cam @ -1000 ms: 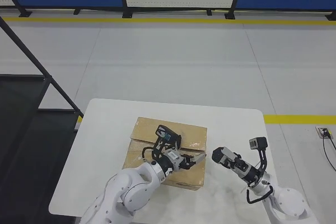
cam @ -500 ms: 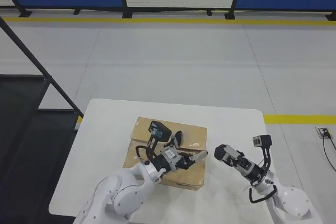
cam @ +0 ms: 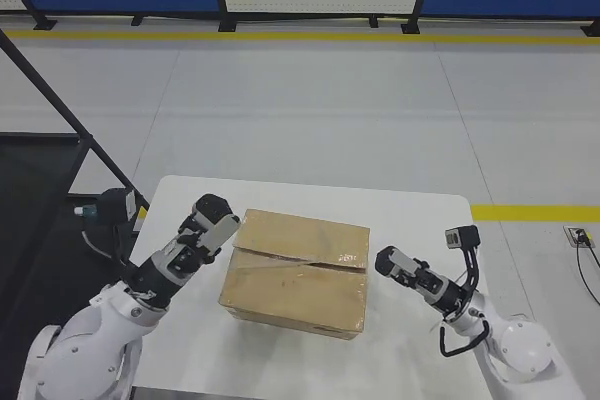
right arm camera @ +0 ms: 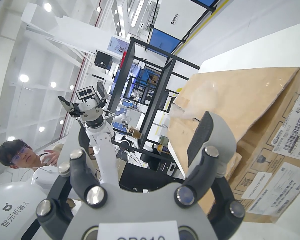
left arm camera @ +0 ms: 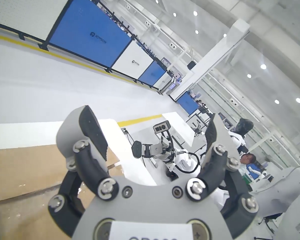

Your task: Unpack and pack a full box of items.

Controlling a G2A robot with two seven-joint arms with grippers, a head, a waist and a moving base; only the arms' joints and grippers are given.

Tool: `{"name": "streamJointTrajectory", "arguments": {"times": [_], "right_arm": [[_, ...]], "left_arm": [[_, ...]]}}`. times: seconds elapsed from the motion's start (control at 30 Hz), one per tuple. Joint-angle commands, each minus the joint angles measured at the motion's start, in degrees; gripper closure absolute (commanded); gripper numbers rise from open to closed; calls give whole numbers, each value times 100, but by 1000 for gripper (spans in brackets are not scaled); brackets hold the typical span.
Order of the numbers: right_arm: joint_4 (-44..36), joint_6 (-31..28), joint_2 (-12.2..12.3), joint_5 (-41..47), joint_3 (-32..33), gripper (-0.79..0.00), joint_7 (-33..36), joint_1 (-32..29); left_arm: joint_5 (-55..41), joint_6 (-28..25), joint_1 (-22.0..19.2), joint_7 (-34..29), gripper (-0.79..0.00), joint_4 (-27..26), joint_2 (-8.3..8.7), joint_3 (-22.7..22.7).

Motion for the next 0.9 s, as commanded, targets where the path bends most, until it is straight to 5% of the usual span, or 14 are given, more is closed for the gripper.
{"name": "streamJointTrajectory", "arguments": {"times": [0.0,0.33,0.87], "right_arm": [[22,26,-5,-28,-84,-785,16,76],[-90,376,-69,-457,-855,-785,239,798],[899,1922,-515,-2595,-3117,-785,-76,2980]], "left_arm": [[-60,-32,78,58,-785,30,16,-227],[-323,-151,755,353,-785,318,73,-1242],[-394,-502,1556,786,-785,656,83,-1632]]}}
